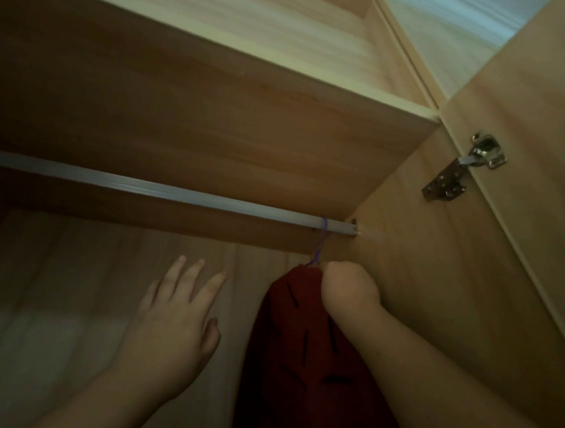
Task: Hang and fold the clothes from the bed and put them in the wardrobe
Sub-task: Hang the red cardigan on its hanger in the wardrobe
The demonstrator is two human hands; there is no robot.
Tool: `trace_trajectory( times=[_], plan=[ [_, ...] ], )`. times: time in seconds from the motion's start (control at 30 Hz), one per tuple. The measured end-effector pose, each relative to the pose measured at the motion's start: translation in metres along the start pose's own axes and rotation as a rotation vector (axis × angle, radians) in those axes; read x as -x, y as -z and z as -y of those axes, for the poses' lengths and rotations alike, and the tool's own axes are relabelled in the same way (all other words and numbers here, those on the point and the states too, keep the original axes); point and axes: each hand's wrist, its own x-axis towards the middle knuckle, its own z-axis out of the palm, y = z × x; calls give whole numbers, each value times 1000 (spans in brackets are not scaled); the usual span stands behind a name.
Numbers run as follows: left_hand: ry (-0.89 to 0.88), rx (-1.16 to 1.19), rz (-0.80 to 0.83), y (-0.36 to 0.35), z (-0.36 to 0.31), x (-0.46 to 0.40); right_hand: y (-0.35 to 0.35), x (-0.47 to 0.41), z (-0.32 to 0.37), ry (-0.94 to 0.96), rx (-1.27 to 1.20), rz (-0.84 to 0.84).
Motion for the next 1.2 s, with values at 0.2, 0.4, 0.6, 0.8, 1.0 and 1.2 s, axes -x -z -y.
trace_trajectory(
  times=[0.2, 0.4, 0.6, 0.8, 1.0, 1.2],
  plan=[
    [-8, 41, -20, 18, -5, 3, 33, 7, 15, 33, 106, 3],
    [-5, 88, 2, 32, 0, 19, 59, 21, 17, 36, 296, 38],
    [-30, 166, 90, 36, 1, 54, 72, 57, 13, 70, 418, 6],
    [-25, 357, 101, 67, -38, 72, 87, 135, 13, 162, 407, 49],
    [-28, 452, 181, 122, -86, 120, 118, 247, -1, 180, 235, 25],
    [-6, 551, 346, 194, -149, 205, 173, 380, -37, 85, 113, 47]
  ],
)
